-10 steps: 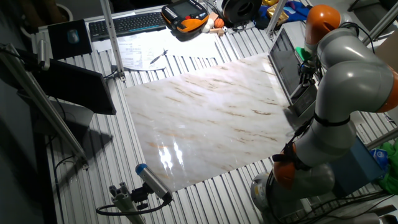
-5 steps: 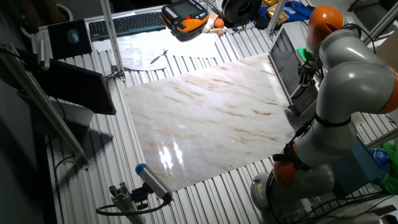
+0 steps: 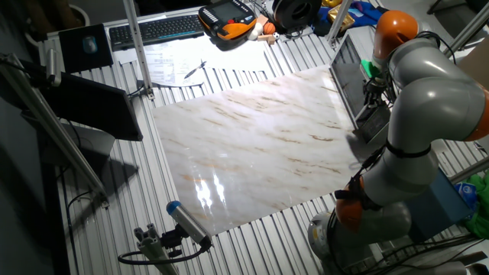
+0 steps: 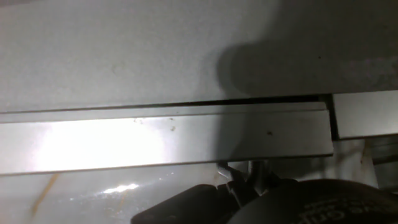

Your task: Open the microwave door

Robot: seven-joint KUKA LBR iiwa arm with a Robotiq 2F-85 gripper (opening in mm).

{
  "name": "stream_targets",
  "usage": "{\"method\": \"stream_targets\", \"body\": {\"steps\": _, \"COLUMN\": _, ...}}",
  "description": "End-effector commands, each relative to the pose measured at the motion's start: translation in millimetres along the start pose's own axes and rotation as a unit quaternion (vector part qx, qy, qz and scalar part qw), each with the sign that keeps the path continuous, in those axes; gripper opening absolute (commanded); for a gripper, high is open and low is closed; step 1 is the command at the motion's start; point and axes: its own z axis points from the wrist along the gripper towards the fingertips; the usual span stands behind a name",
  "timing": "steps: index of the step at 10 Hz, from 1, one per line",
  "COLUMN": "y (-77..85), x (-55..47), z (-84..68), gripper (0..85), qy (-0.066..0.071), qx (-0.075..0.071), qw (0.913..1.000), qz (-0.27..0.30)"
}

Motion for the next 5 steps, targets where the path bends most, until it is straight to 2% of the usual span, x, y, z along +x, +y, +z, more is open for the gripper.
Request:
{"method": "stream_targets", "body": {"steps": 1, "y": 1.2, "x": 2.2, "z": -2.8, "gripper": 0.0, "qy": 0.0, "qx": -0.001, "qw": 1.0, "qz": 0.004}}
{"method": "stream_targets", "body": {"steps": 3, "y": 3.7, "x": 8.8, "z": -7.8, "gripper": 0.0, "qy": -0.004, "qx": -0.005, "qw": 0.9999, "qz": 0.013}}
{"method": "stream_targets", "body": {"steps": 5, "y": 8.4, "x": 14.3, "z": -8.2, "gripper": 0.0, "qy": 0.003, "qx": -0.011, "qw": 0.9998, "qz": 0.017}}
